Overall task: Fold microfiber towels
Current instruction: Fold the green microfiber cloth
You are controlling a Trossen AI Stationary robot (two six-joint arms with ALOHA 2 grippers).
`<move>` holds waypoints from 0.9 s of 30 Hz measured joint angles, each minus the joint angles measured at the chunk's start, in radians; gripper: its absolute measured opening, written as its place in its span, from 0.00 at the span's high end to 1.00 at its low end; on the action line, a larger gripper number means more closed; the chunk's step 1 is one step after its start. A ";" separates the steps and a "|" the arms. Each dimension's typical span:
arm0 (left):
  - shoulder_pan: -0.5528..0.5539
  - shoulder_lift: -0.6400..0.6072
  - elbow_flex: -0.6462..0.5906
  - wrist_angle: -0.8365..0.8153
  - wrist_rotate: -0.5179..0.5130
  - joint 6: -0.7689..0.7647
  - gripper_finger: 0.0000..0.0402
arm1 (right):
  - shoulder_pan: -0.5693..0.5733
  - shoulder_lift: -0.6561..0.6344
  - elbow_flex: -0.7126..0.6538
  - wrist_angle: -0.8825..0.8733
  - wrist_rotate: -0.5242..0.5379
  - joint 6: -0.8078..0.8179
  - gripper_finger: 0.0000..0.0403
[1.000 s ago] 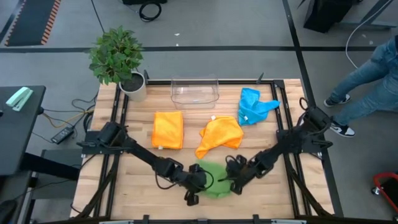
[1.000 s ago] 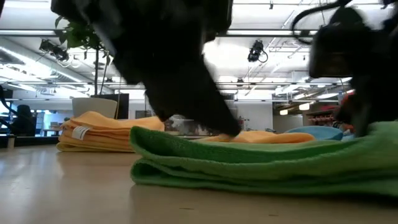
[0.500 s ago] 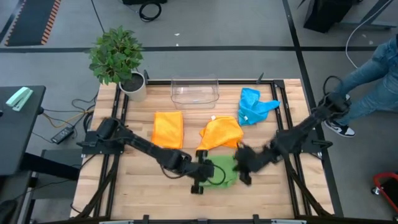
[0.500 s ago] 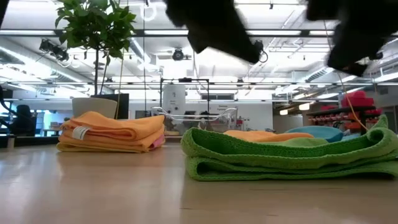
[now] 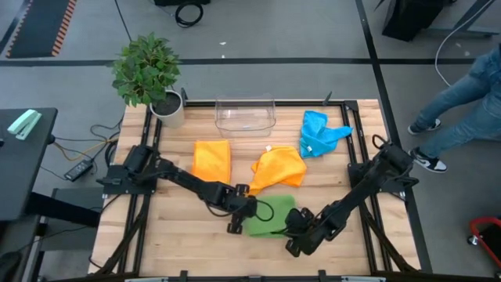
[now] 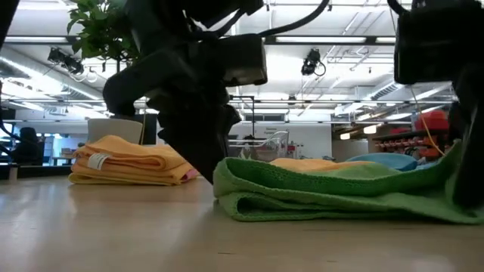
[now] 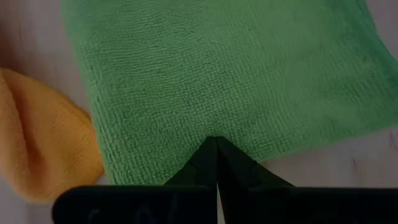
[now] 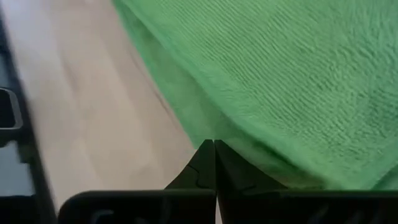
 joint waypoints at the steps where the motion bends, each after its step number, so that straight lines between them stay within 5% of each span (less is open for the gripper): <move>1: -0.005 0.000 -0.008 0.011 0.000 -0.018 0.98 | 0.000 0.004 0.000 -0.010 -0.004 0.006 1.00; 13: -0.177 0.000 -0.010 0.206 0.045 -0.364 0.98 | -0.039 -0.161 -0.084 -0.261 -0.022 -0.032 1.00; 16: -0.207 0.000 -0.001 0.259 0.012 -0.373 0.99 | -0.078 -0.233 -0.104 -0.261 -0.021 -0.083 1.00; 22: -0.207 -0.039 0.035 0.096 -0.137 -0.291 0.95 | -0.116 -0.377 -0.106 -0.236 -0.015 -0.106 1.00; 27: -0.176 -0.072 0.034 0.033 -0.242 -0.246 0.98 | -0.096 -0.346 -0.105 -0.180 0.009 -0.060 1.00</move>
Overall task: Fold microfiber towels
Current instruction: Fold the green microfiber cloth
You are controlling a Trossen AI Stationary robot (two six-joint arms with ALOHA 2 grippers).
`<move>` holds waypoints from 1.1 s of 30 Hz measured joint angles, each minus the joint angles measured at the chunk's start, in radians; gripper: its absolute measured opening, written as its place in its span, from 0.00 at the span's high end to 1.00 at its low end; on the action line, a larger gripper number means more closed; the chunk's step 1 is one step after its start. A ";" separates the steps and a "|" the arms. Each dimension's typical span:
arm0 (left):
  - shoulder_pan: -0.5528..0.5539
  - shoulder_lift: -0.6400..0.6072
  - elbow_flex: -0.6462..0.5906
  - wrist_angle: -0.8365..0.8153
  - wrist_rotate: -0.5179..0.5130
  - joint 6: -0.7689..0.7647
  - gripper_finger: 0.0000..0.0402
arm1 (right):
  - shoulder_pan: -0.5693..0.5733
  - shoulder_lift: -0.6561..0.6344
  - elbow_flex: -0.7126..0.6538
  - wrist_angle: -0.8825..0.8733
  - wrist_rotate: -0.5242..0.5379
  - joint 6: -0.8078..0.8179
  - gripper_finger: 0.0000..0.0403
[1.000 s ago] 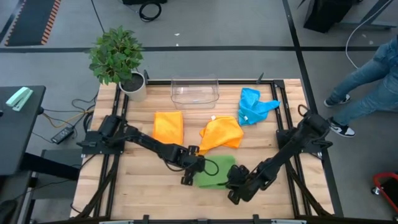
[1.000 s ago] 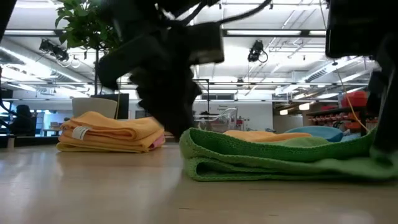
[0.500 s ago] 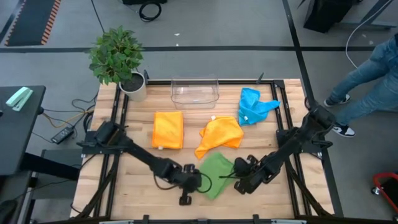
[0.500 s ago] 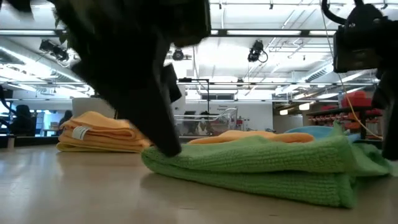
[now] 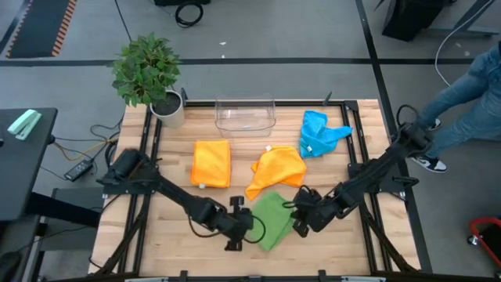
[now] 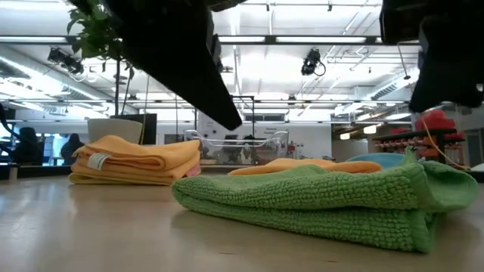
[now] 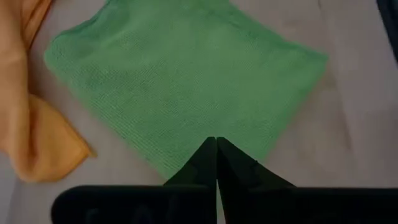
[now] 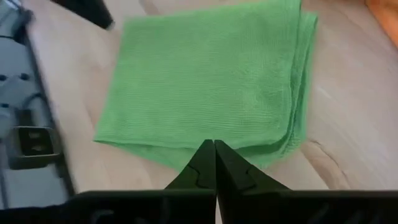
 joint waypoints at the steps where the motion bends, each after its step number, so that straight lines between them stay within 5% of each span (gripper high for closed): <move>1: 0.010 0.000 0.000 -0.008 0.000 0.007 0.98 | 0.000 0.023 0.000 0.009 -0.001 0.001 1.00; 7: 0.065 0.020 -0.002 -0.057 0.004 0.007 0.96 | -0.002 0.134 0.001 0.169 -0.063 -0.019 1.00; 15: 0.062 0.063 -0.003 -0.021 0.076 -0.043 0.97 | 0.056 0.229 -0.024 0.108 -0.051 0.036 1.00; 33: -0.083 0.117 -0.001 0.188 0.103 -0.387 0.99 | 0.052 -0.093 -0.318 0.058 0.079 0.112 1.00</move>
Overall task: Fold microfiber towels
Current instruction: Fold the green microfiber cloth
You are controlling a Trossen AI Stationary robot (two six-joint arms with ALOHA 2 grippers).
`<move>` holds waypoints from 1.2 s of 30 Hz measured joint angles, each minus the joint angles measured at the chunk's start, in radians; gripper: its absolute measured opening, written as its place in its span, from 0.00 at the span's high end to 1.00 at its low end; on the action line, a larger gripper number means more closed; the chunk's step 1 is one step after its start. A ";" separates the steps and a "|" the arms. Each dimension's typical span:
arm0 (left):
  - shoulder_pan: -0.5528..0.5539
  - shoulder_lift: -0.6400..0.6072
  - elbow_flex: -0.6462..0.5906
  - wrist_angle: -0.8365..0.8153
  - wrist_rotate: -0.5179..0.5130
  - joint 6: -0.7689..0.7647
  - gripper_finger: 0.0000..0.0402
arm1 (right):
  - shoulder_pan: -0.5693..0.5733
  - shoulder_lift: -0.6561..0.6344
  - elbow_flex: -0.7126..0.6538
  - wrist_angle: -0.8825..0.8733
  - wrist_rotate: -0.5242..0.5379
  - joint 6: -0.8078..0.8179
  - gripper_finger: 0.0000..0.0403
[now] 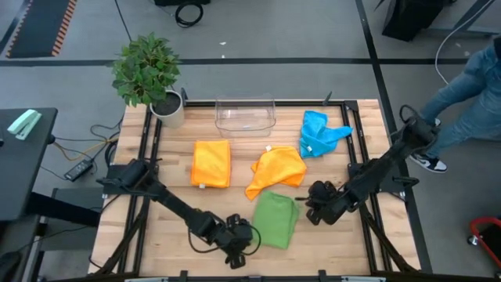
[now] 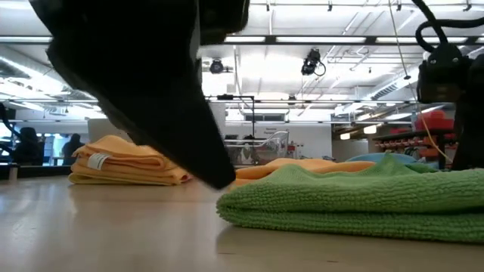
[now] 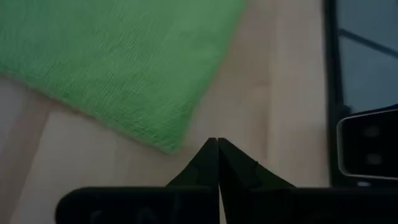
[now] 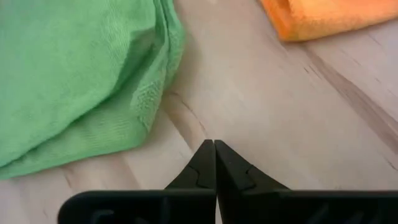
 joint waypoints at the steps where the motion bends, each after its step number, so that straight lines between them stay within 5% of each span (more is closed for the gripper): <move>1: -0.005 -0.006 0.000 -0.004 -0.016 0.002 0.98 | 0.000 -0.022 -0.010 0.004 0.000 0.000 1.00; 9: 0.018 -0.038 0.003 0.061 -0.240 0.039 0.98 | 0.073 -0.109 -0.022 0.179 0.046 -0.143 1.00; 18: 0.163 -0.029 0.004 0.224 -0.241 0.077 0.94 | 0.010 0.001 -0.023 0.264 -0.015 -0.193 1.00; 25: 0.283 -0.025 0.037 0.300 -0.060 0.282 0.87 | 0.000 -0.003 -0.024 0.250 0.014 -0.106 1.00; 30: 0.341 -0.024 0.071 0.300 0.021 0.601 0.69 | 0.004 -0.017 -0.021 0.254 0.032 -0.051 0.99; 36: 0.444 0.043 0.072 0.330 0.271 0.676 0.47 | 0.006 -0.015 -0.021 0.249 0.030 0.082 0.97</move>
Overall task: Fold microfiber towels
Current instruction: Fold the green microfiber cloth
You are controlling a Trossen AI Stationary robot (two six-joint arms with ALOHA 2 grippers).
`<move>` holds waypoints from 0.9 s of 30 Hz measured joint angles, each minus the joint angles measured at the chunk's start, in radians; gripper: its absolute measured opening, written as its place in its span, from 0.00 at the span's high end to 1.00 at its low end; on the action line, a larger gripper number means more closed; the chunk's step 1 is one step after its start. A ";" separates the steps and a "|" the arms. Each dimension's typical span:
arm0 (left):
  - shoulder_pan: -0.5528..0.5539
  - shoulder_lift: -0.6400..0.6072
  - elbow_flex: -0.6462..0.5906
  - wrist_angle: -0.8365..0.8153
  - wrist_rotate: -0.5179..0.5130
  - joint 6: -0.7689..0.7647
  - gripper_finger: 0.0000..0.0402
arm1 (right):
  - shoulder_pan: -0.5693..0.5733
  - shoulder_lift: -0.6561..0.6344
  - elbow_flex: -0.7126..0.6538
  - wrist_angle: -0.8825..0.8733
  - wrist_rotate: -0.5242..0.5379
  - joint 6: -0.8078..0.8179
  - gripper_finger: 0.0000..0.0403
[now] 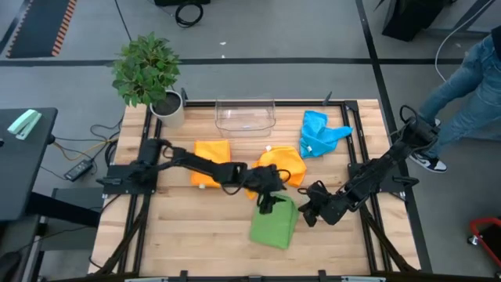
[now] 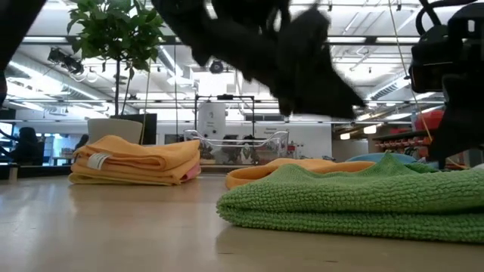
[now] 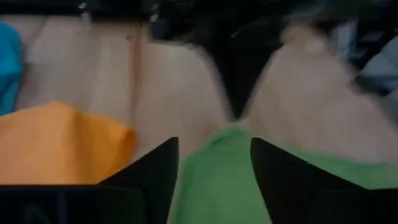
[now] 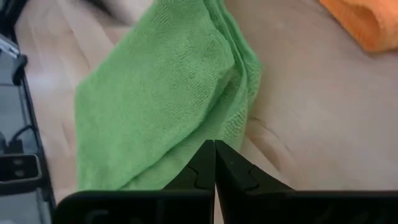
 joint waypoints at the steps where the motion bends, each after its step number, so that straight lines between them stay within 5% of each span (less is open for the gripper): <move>1: 0.010 0.013 -0.002 -0.007 0.009 0.033 0.45 | 0.000 0.000 0.000 0.001 0.000 0.016 0.97; 13: 0.021 0.183 0.218 -0.086 0.135 0.194 0.48 | 0.001 -0.001 0.000 0.015 -0.009 0.147 0.97; 27: 0.038 0.221 0.226 -0.138 0.168 0.216 0.53 | 0.001 -0.001 0.009 0.003 -0.011 0.140 0.97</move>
